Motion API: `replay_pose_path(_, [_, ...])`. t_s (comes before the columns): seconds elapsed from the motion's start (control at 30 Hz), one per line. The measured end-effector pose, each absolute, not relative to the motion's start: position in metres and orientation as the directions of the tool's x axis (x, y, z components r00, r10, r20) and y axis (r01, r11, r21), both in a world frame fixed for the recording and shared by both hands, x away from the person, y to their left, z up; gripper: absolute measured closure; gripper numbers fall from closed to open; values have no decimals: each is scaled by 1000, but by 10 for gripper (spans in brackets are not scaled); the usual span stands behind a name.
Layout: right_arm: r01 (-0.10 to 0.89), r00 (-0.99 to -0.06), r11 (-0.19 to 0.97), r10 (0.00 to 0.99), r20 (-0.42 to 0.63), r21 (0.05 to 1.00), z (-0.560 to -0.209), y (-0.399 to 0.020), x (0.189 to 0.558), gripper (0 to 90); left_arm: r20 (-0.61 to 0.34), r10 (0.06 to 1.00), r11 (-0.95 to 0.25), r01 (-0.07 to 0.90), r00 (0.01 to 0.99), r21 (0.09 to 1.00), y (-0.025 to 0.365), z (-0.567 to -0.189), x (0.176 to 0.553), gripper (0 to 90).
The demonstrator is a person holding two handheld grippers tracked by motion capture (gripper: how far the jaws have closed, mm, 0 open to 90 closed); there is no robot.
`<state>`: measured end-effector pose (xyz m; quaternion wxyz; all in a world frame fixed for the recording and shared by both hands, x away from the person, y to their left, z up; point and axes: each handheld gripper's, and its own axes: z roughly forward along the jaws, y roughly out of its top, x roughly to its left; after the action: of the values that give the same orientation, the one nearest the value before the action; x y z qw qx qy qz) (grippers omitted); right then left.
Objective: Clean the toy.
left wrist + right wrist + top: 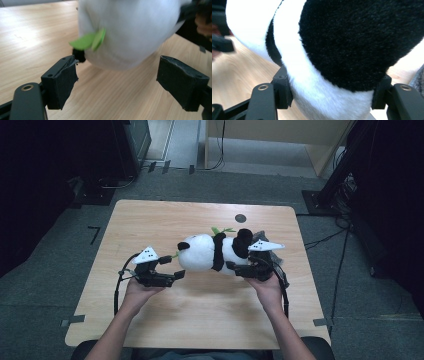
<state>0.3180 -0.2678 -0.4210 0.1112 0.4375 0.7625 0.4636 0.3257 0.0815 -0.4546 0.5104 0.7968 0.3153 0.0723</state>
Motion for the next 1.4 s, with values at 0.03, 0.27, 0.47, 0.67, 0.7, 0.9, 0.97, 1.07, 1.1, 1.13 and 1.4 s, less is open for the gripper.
replay_pose_path(0.03, [569, -591, 180, 768, 246, 802, -420, -267, 317, 364, -200, 573, -286, 423, 795, 860, 78, -456, 325, 167])
replay_pose_path(0.27, [589, -612, 251, 760, 220, 769, -421, -249, 310, 352, -167, 621, -321, 444, 765, 837, 60, -464, 325, 266])
replay_pose_path(0.47, [559, -631, 254, 748, 205, 790, -423, -251, 314, 212, -226, 622, -247, 461, 750, 852, 66, -453, 323, 535])
replay_pose_path(0.67, [520, -665, 184, 700, 260, 834, -422, -265, 315, 171, -289, 584, -177, 466, 758, 867, 75, -443, 325, 606])
replay_pose_path(0.7, [516, -673, 179, 690, 266, 838, -423, -266, 315, 171, -292, 580, -176, 467, 761, 867, 77, -443, 325, 606])
replay_pose_path(0.9, [515, -709, 203, 646, 281, 833, -432, -268, 314, 152, -294, 574, -168, 462, 764, 871, 84, -438, 325, 623])
replay_pose_path(0.97, [511, -717, 204, 636, 283, 835, -433, -269, 315, 152, -316, 568, -152, 474, 760, 867, 88, -438, 326, 626])
replay_pose_path(1.07, [509, -730, 223, 624, 280, 831, -435, -268, 314, 159, -319, 568, -145, 473, 759, 869, 92, -437, 326, 629])
replay_pose_path(1.1, [508, -733, 240, 624, 269, 827, -436, -267, 313, 160, -325, 569, -136, 477, 755, 869, 93, -436, 326, 629])
replay_pose_path(1.13, [508, -733, 257, 630, 256, 822, -437, -266, 313, 160, -326, 571, -130, 474, 754, 871, 95, -436, 327, 629])
replay_pose_path(1.4, [497, -736, 314, 647, 201, 809, -444, -253, 313, 257, -429, 555, -69, 553, 713, 830, 93, -440, 330, 581])
